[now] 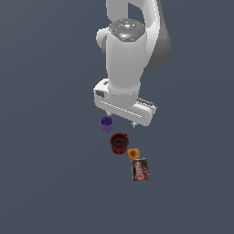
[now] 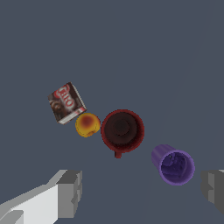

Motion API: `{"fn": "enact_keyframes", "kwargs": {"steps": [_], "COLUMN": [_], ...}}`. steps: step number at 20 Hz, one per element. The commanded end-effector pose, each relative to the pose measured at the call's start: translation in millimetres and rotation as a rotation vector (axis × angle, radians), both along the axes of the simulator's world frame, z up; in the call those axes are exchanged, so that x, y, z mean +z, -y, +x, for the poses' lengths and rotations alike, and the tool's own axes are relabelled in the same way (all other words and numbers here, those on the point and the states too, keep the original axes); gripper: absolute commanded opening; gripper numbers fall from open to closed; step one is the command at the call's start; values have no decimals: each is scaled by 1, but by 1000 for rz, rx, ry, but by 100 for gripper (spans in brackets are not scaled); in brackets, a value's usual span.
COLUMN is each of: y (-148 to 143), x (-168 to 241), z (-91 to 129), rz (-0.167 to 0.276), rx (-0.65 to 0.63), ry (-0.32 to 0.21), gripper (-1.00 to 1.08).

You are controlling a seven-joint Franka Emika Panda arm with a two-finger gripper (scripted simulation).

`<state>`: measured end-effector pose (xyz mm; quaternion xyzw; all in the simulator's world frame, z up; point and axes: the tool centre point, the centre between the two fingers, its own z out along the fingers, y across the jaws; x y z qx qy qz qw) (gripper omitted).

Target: Pick up a designated object from a clutter of objects.

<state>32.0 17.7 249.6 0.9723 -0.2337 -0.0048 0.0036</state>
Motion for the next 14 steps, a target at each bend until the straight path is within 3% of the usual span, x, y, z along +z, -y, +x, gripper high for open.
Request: {"fn": "enact_keyframes", "kwargs": {"steps": [1, 14], "y": [-4, -24], "x": [-9, -57], "z": [5, 25], "rz": [1, 3], "rx": [-61, -371], "ry": [1, 4], "gripper": [100, 100]}}
